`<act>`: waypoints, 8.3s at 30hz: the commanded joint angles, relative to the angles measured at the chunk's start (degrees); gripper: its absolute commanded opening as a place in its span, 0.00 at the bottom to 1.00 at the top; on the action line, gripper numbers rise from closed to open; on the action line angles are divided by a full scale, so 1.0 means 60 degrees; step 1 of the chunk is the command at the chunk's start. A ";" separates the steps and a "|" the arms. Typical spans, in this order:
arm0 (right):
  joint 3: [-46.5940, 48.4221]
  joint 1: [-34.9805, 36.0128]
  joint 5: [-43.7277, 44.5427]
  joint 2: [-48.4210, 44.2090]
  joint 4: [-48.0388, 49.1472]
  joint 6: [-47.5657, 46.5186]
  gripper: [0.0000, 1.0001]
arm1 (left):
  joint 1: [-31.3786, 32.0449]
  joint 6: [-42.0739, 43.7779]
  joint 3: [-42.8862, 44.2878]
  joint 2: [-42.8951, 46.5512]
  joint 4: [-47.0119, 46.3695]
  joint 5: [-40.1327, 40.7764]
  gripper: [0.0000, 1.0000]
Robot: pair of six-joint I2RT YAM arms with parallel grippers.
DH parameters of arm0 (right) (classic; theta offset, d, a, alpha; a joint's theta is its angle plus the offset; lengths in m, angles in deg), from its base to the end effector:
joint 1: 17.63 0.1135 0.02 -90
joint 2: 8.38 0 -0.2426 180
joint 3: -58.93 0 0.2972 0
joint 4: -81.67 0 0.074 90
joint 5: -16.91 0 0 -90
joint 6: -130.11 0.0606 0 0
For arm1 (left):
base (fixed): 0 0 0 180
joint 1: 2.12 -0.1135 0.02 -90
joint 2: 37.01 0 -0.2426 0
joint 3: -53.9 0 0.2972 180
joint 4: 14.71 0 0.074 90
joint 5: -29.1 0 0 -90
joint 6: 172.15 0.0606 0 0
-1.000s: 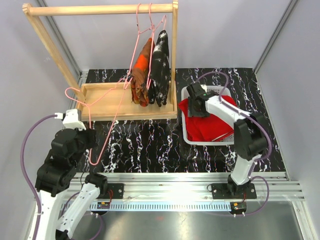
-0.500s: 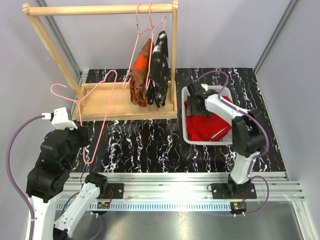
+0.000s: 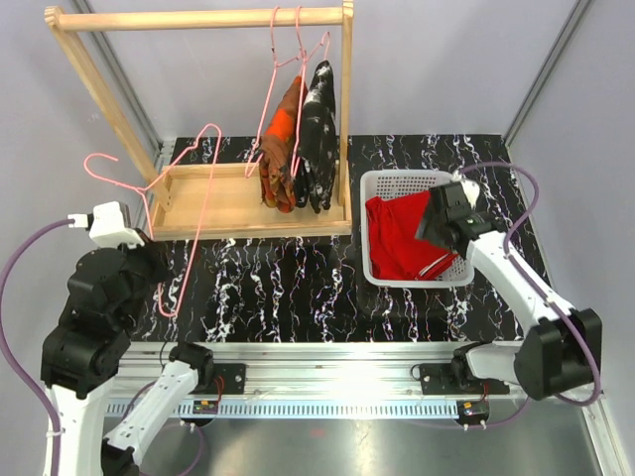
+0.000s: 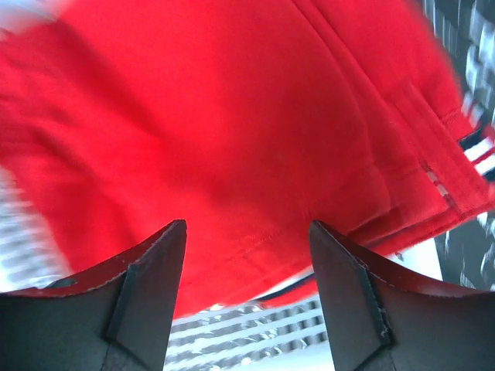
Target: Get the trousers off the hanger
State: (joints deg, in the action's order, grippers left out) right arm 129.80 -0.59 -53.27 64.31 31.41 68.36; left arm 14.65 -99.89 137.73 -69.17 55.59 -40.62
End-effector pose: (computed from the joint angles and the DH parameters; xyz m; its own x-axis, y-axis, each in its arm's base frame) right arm 0.3171 0.0757 0.2323 -0.7006 0.2510 -0.6680 0.2897 0.9555 0.0553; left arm 0.1238 -0.0154 0.4340 -0.2780 -0.2147 -0.9363 -0.1349 0.9738 -0.1833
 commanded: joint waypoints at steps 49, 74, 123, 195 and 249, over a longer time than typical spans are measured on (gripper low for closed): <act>0.1688 -0.0862 -0.6334 -0.5698 -0.1358 -0.1442 1.00 | -0.2195 0.7847 0.1899 -0.7572 -1.2601 0.2450 0.00; 0.1555 -0.0862 -0.6584 -0.5566 -0.1182 -0.1573 0.99 | -0.3162 0.5229 0.2794 -0.8952 -0.9529 0.0649 0.21; 0.2566 -0.0862 -0.7404 -0.6475 -0.2193 -0.1705 0.99 | -0.0497 0.1637 0.5239 -0.8467 -0.3815 -0.5240 0.78; 0.4880 0.9817 0.1122 0.2284 0.7124 -0.6144 0.92 | 0.0236 -0.2609 0.4991 -0.3751 -0.3286 -0.2821 0.00; 0.5583 0.8821 0.1547 0.4028 0.8969 -0.7858 0.93 | 0.0236 -0.3489 0.6852 -0.4293 -0.3241 -0.4184 0.00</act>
State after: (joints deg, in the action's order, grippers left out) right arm 162.59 53.39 -40.95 92.00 83.50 18.09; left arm 15.90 -121.60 176.41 -96.62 49.62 -62.50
